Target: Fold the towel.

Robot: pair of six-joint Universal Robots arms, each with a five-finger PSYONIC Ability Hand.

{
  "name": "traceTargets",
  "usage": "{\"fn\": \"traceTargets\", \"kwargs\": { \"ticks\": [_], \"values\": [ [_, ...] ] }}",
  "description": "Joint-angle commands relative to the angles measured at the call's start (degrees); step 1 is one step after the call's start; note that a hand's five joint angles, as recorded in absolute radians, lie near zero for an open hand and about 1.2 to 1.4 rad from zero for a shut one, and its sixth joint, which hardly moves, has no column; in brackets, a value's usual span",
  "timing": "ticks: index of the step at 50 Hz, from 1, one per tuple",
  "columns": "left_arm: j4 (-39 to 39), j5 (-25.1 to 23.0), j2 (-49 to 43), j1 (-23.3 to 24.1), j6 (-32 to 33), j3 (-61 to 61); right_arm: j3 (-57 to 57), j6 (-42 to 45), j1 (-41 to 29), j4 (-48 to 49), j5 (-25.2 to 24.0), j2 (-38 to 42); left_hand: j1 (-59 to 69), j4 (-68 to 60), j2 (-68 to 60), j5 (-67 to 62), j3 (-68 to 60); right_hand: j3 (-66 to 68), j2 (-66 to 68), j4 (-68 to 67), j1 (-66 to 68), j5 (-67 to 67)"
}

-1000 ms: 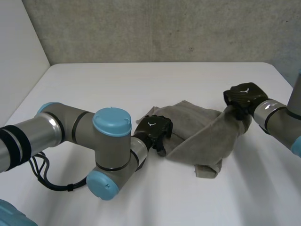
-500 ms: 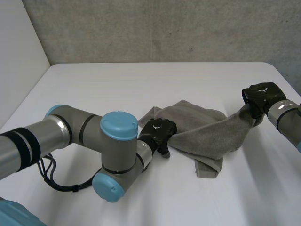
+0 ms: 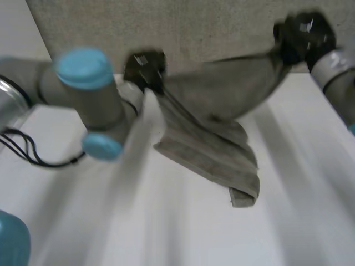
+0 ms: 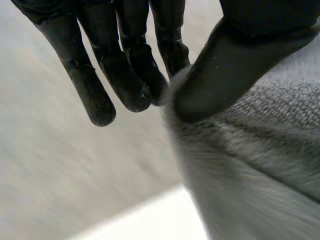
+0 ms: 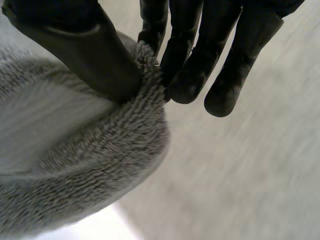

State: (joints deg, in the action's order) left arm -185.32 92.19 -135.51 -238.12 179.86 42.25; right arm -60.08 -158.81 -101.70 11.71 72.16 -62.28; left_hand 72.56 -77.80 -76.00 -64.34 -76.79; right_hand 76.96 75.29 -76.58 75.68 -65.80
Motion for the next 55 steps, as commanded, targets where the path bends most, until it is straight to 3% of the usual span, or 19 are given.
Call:
{"fn": "traceTargets", "kwargs": {
  "ticks": [1,7,10,12,13,14,15,17,19,21,23,24,26,31,32,35,40,47,55],
  "values": [
    [-0.3,3.8,2.9,-4.9,3.7,-19.2,9.3,-18.5,-1.5,14.4,2.0,-0.5,7.4,-2.2,-4.0,-5.7,-3.2,3.0,4.7,-3.4,4.3,-4.2],
    [-1.3,3.7,6.3,-5.2,3.7,-27.1,7.1,-30.2,-0.8,22.3,5.0,-2.4,7.4,-2.2,-4.0,-5.7,-3.2,3.0,4.7,-3.4,4.3,-4.2],
    [-1.2,3.4,8.8,-5.4,3.6,-25.5,5.1,-35.0,-0.8,23.7,3.9,-4.3,7.4,-2.2,-4.0,-5.7,-3.2,3.0,4.7,-3.4,4.3,-4.2],
    [-0.7,3.3,9.7,-5.9,3.7,-23.4,2.3,-35.3,-0.7,19.5,-1.6,-5.7,7.4,-2.2,-4.0,-5.7,-3.2,3.0,4.7,-3.4,4.3,-4.2],
    [0.0,3.1,10.6,-6.7,3.7,-20.0,2.2,-35.3,-0.7,19.5,-1.7,-5.7,7.4,-2.2,-4.0,-5.7,-3.2,3.0,4.7,-3.4,4.3,-4.2],
    [0.0,3.1,10.6,-6.7,3.7,-19.9,1.2,-34.3,-0.7,15.2,-6.1,-6.3,7.4,-2.2,-4.0,-5.7,-3.2,3.0,4.7,-3.4,4.3,-4.2],
    [1.5,2.5,11.7,-7.4,3.7,-15.0,1.2,-34.3,-0.7,15.2,-6.2,-6.3,7.4,-2.2,-4.0,-5.7,-3.2,3.0,4.7,-3.4,4.3,-4.2],
    [3.2,1.2,13.1,-7.8,3.8,-8.7,-1.1,-29.4,-0.3,6.5,-14.7,-7.2,7.4,-2.2,-4.0,-5.7,-3.2,3.0,4.7,-3.4,4.3,-4.2],
    [4.3,-0.8,15.4,-8.5,3.8,-1.8,-2.1,-25.5,0.0,2.3,-17.6,-7.3,7.4,-2.2,-4.0,-5.7,-3.2,3.0,4.7,-3.4,4.3,-4.2],
    [5.0,-5.7,20.0,-10.7,3.7,13.2,-4.3,-20.8,0.6,-1.7,-20.2,-7.4,7.4,-2.2,-4.0,-5.7,-3.2,3.0,4.7,-3.4,4.3,-4.2],
    [5.0,-8.0,21.9,-11.8,4.0,20.8,-10.4,-11.0,1.8,-9.2,-21.9,-7.9,7.4,-2.2,-4.0,-5.7,-3.2,3.0,4.7,-3.4,4.3,-4.2],
    [5.0,-8.0,22.0,-11.8,4.0,20.9,-10.4,-11.0,1.8,-9.2,-21.9,-7.9,7.4,-2.2,-4.0,-5.7,-3.2,3.0,4.7,-3.4,4.3,-4.2],
    [3.8,-11.5,24.9,-13.4,4.0,33.7,-13.5,-6.6,2.0,-12.1,-22.1,-8.5,7.4,-2.2,-4.0,-5.7,-3.2,3.0,4.7,-3.4,4.3,-4.2],
    [0.5,-13.0,27.1,-14.4,4.1,44.8,-27.2,5.9,2.0,-15.8,-22.2,-12.1,7.4,-2.2,-4.0,-5.7,-3.2,3.0,4.7,-3.4,4.3,-4.2],
    [-1.9,-13.1,27.2,-14.7,4.2,50.1,-27.3,5.9,2.0,-15.7,-22.2,-12.1,-6.0,11.3,9.5,7.8,10.3,3.0,4.7,-3.4,4.3,-4.2],
    [-3.6,-13.2,27.1,-14.7,4.2,53.9,-33.1,9.0,3.4,-14.0,-22.1,-12.9,-10.9,16.1,14.3,12.7,15.1,3.0,4.7,-3.4,4.3,-4.2],
    [-4.9,-12.9,26.6,-14.4,4.2,58.6,-36.5,8.8,5.4,-11.1,-21.4,-13.3,-21.0,26.2,24.4,22.7,25.2,3.0,4.7,-3.4,4.3,-4.2],
    [-7.1,-11.0,26.4,-14.0,3.9,59.5,-39.3,8.4,6.2,-9.9,-16.3,-13.7,-27.7,32.9,31.1,29.5,31.9,3.0,4.7,-3.4,4.3,-4.2],
    [-10.1,-9.2,25.5,-13.9,4.0,61.7,-45.6,4.7,6.5,0.8,-13.2,-15.4,-34.9,40.2,38.4,36.7,39.1,3.0,4.7,-3.4,4.3,-4.2]
  ]
}}
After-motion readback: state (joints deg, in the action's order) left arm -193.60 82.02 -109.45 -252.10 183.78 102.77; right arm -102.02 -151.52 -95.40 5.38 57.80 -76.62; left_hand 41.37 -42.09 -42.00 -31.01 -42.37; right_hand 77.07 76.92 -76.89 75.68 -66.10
